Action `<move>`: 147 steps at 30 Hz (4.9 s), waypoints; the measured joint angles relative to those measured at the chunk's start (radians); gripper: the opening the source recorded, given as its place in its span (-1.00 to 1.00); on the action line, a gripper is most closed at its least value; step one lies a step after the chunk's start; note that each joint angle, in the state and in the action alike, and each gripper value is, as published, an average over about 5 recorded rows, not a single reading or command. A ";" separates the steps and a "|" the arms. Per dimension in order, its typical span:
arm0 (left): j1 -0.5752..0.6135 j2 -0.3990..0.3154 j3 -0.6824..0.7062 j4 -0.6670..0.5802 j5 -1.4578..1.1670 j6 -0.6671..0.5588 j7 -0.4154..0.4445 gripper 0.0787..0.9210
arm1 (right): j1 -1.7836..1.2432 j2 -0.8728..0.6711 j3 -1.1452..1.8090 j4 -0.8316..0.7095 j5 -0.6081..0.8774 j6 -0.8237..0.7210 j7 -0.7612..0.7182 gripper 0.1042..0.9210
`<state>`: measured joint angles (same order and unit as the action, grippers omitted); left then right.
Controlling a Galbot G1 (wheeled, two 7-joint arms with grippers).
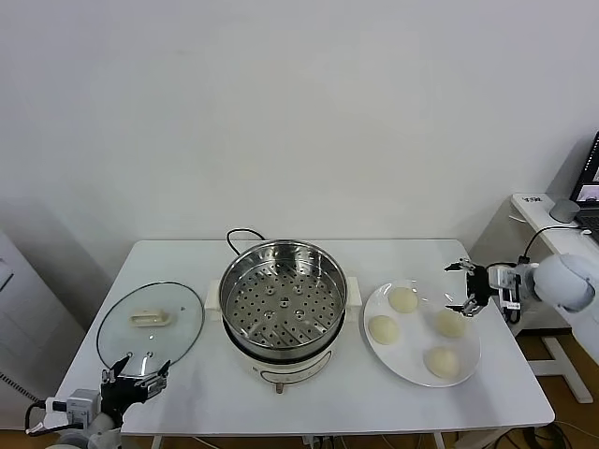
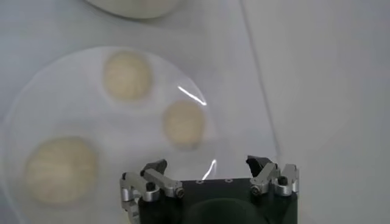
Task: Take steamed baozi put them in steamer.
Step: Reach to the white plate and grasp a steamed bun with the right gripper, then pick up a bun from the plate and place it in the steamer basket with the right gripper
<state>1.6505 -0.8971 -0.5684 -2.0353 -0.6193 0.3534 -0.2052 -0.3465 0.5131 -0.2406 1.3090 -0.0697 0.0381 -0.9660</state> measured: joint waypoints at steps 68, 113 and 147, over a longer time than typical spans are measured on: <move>-0.005 0.002 0.012 0.021 -0.017 0.011 -0.004 0.77 | 0.291 0.427 -0.314 -0.529 -0.180 0.123 -0.139 0.05; -0.004 0.004 0.017 0.011 -0.009 0.017 -0.018 0.77 | 0.794 0.759 -0.593 -0.409 0.009 0.761 -0.371 0.09; -0.007 -0.001 0.025 0.020 -0.006 0.012 -0.018 0.77 | 0.549 0.881 -0.467 -0.333 -0.425 0.786 -0.365 0.14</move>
<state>1.6436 -0.8977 -0.5432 -2.0152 -0.6255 0.3649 -0.2235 0.2023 1.3936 -0.7074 0.9765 -0.4949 0.8238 -1.3307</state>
